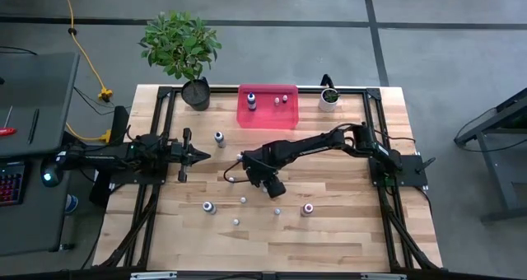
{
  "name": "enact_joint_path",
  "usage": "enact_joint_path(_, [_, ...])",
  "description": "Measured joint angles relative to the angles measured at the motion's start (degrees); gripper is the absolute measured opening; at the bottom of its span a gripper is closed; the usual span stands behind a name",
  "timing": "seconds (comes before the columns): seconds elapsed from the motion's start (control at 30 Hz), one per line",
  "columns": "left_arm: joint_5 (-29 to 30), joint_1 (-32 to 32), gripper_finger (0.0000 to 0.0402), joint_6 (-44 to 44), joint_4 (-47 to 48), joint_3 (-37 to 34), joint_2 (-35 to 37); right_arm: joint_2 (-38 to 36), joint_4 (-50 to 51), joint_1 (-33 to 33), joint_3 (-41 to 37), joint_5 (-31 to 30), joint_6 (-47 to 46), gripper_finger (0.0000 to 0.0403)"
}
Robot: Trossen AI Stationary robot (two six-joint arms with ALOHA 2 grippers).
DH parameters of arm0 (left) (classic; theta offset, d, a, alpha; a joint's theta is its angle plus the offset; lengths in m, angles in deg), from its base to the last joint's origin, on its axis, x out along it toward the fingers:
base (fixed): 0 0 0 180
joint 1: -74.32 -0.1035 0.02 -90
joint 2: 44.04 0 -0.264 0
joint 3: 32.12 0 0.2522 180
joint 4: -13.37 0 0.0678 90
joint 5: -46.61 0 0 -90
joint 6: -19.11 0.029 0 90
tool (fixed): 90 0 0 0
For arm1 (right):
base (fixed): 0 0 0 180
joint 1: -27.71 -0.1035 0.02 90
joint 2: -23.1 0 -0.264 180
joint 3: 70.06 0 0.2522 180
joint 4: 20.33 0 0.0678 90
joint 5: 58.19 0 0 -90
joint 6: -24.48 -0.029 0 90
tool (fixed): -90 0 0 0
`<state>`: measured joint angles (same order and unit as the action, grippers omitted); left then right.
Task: Pick & Place food coloring
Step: Put the small black food coloring bottle into the red bin
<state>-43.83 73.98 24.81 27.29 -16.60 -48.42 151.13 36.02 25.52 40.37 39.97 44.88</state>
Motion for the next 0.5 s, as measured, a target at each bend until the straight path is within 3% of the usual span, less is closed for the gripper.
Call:
enact_joint_path(0.3, [0.01,0.01,0.0,0.0,-0.01,0.0,0.0,0.0,-0.01,-0.08,0.02,-1.05,0.0,0.0062])
enact_joint_path(0.5, [-0.01,-0.01,0.0,0.0,-0.01,0.0,0.0,-0.2,-0.92,-0.15,0.02,-5.63,-2.85,0.0057])
